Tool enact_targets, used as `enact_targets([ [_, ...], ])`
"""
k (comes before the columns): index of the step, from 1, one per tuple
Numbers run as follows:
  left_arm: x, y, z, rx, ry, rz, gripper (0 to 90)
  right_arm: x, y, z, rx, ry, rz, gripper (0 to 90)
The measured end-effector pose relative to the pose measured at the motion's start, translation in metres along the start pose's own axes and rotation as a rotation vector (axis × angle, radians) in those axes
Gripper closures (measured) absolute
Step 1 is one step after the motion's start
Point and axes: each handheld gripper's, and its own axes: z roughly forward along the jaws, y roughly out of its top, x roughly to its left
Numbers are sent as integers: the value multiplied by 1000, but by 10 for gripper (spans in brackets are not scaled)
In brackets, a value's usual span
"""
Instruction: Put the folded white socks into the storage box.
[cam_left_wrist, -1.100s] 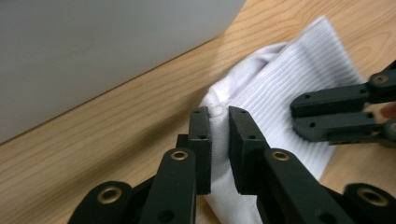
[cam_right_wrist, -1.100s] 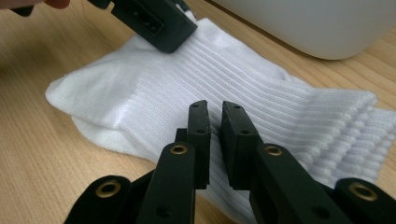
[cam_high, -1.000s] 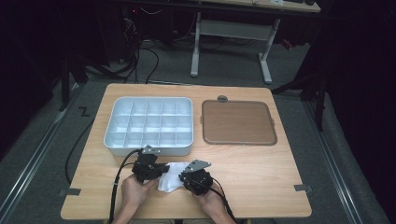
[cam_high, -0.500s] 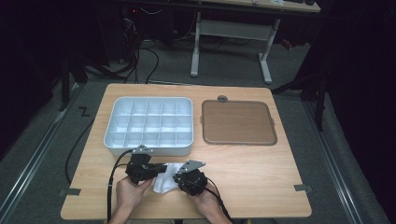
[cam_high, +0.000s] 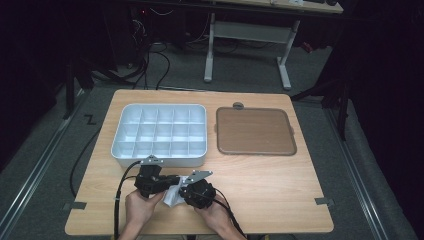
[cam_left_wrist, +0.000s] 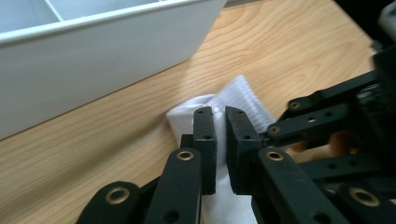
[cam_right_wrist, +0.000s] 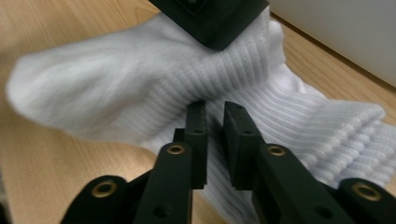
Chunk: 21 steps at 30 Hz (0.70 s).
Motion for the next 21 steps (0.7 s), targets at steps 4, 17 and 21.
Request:
enact_targets([
  [4,2,-2,0,3,31,36,840,0,-1,-10,-14,-22,-1,759],
  [17,0,-4,2,1,53,62,840,-34,-10,-48,-54,-175,85,671],
  [21,-3,-4,2,3,55,77,840,-39,-15,-39,-20,-177,93,663],
])
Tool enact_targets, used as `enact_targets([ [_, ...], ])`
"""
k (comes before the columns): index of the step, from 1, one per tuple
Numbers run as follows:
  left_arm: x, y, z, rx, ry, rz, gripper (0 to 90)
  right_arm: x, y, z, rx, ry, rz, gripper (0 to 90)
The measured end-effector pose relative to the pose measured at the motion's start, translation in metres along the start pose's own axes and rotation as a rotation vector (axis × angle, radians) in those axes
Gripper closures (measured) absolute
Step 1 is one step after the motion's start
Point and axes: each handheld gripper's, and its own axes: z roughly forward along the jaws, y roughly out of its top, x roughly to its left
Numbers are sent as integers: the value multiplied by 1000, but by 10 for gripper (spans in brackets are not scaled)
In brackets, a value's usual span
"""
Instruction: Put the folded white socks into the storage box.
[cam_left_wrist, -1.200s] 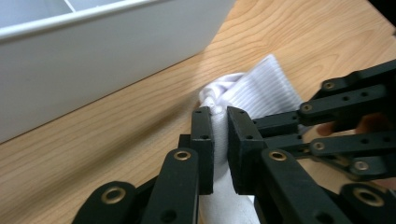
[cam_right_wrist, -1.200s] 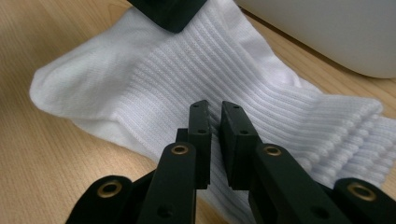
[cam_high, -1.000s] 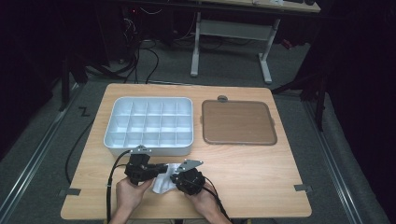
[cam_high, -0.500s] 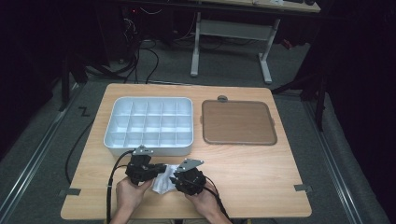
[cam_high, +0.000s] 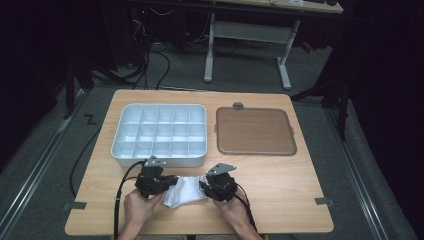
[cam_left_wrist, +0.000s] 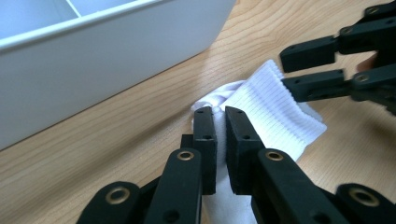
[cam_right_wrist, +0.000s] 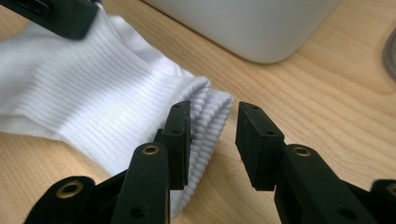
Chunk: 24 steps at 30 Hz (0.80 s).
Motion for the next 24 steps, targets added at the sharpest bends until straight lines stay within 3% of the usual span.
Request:
enact_targets([
  [3,-1,0,-1,4,-4,5,840,-3,-4,7,17,17,21,699],
  [9,-5,2,-1,12,-21,-2,840,-3,-5,11,19,33,10,755],
  [15,-8,5,-1,16,-45,-24,840,-2,-5,12,20,39,4,770],
  [24,-14,8,3,25,-54,-15,840,3,-3,16,10,57,-3,774],
])
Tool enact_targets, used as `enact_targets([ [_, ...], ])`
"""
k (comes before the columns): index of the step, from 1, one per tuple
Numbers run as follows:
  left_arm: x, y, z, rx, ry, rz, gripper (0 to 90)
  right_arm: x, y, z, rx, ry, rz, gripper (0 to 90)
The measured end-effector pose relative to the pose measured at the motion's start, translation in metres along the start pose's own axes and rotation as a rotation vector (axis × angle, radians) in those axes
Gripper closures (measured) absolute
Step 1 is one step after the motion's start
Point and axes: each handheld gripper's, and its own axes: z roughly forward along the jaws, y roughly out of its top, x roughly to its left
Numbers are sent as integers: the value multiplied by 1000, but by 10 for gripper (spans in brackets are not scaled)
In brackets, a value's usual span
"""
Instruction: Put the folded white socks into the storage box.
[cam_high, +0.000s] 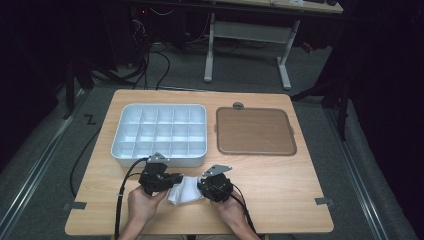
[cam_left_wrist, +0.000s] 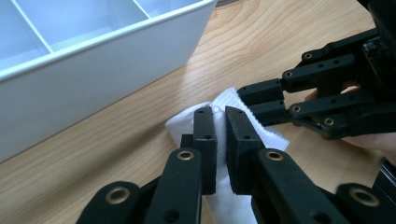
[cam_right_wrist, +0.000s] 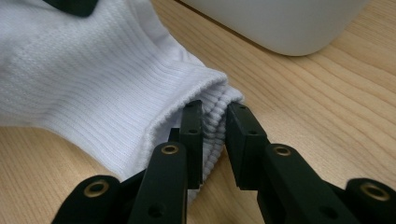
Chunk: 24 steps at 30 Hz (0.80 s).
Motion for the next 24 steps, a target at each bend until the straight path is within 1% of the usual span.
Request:
enact_targets([
  [5,-4,-1,5,9,0,16,840,1,1,1,-1,5,-2,775],
  [8,-5,0,8,10,-11,2,840,1,1,2,-3,13,4,775],
  [12,-7,0,11,13,-18,0,839,1,1,3,-6,17,2,775],
  [17,-8,-1,16,9,-27,6,840,2,1,3,-12,18,1,776],
  [24,-9,-2,22,-1,-23,13,839,4,2,5,-11,28,-2,777],
])
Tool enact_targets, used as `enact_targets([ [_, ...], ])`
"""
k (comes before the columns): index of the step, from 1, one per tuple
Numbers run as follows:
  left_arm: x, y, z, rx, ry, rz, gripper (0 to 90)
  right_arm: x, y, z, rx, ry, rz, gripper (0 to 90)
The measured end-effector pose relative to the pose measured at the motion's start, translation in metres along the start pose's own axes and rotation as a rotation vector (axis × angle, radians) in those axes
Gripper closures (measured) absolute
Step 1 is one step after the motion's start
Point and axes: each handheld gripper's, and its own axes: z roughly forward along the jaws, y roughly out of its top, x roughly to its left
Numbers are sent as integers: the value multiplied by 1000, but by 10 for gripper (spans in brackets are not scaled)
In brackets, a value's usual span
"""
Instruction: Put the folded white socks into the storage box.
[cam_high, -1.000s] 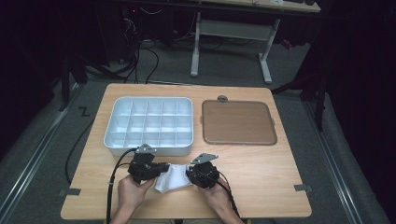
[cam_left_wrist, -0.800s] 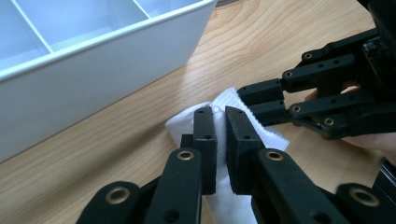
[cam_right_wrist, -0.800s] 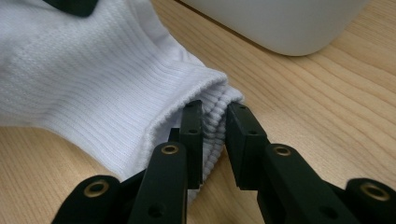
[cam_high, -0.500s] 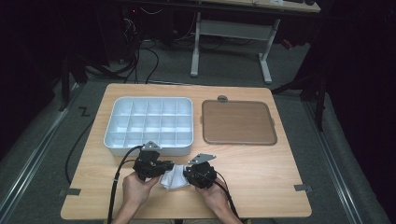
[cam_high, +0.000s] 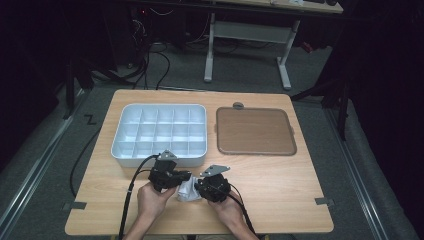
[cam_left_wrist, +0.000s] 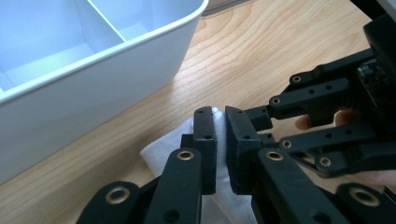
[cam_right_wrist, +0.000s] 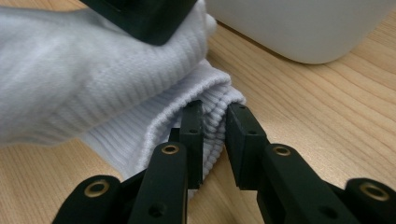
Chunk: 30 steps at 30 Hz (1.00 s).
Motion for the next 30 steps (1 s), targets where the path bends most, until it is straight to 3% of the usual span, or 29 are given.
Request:
enact_targets([
  [11,-1,-8,13,-24,27,65,839,0,1,3,-8,23,-6,776],
  [23,8,-10,19,-30,55,81,838,-3,1,9,-21,37,-4,774],
  [30,23,-5,14,-52,73,55,838,-1,8,19,-34,53,-11,775],
])
